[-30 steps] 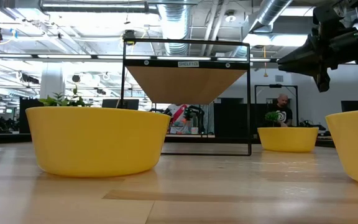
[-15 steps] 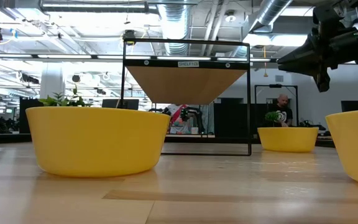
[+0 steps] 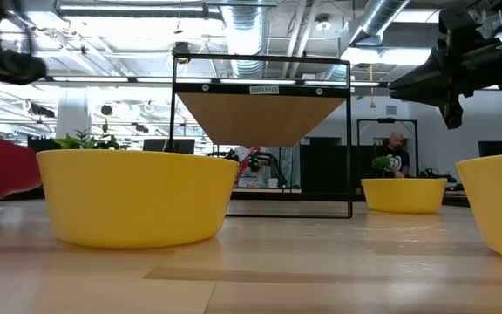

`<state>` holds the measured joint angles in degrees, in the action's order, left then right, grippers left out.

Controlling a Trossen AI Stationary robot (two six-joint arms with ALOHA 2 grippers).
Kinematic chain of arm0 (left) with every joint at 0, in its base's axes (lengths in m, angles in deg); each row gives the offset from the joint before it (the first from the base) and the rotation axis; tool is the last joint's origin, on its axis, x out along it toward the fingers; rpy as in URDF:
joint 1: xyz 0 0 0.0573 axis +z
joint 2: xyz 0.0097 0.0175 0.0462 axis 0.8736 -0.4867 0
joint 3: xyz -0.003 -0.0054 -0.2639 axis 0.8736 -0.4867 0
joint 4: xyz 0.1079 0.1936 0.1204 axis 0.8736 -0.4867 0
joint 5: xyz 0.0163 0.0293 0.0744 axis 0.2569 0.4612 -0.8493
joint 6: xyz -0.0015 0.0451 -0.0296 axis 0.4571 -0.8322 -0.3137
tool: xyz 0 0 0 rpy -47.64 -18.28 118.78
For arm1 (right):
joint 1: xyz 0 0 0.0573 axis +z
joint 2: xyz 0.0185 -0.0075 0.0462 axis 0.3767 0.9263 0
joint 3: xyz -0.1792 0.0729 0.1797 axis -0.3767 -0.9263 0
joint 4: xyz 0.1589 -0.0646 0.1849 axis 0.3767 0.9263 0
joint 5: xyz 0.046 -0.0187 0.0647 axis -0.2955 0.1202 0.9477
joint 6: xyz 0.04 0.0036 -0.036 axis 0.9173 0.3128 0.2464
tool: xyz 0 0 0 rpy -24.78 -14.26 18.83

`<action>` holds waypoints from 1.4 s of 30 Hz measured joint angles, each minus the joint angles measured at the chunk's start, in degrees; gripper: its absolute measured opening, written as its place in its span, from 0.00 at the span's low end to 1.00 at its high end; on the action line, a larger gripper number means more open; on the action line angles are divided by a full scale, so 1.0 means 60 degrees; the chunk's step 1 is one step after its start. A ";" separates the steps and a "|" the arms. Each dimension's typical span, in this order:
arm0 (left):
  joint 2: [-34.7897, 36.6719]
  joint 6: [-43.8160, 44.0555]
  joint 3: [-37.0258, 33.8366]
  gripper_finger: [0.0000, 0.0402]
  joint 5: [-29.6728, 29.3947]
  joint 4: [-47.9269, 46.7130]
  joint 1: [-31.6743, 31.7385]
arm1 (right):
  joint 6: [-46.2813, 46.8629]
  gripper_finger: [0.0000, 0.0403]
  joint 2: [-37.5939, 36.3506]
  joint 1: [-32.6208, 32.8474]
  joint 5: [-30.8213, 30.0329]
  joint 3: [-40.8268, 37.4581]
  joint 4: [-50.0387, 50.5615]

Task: Pick & Place Mini bowls
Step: Stack the white patterned bowl on the other white patterned bowls on the shelf

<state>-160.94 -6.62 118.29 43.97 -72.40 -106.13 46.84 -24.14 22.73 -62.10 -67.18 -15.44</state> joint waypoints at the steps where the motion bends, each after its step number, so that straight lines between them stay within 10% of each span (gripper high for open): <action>1: 0.0096 0.0067 0.0047 0.02 -0.0143 -0.0036 0.0173 | 0.0000 0.16 0.0000 0.0000 0.0000 0.0000 0.0004; 18: 0.1136 -0.1090 0.2865 0.02 -0.3054 -0.1219 0.3441 | -0.0007 0.16 -0.0003 0.0000 0.0018 0.0000 0.0033; 28: 0.0064 -0.5322 0.4676 0.02 -0.4935 -0.0593 0.5169 | -0.0007 0.16 0.0000 0.0000 0.0018 0.0000 0.0036; 42: -0.0853 -1.2253 0.4869 0.02 -0.5004 0.4346 0.6933 | -0.0002 0.16 0.0000 0.0000 0.0011 0.0000 0.0033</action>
<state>-166.06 -80.14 147.51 13.94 -46.33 -64.53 46.83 -24.14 22.73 -62.03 -67.18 -15.24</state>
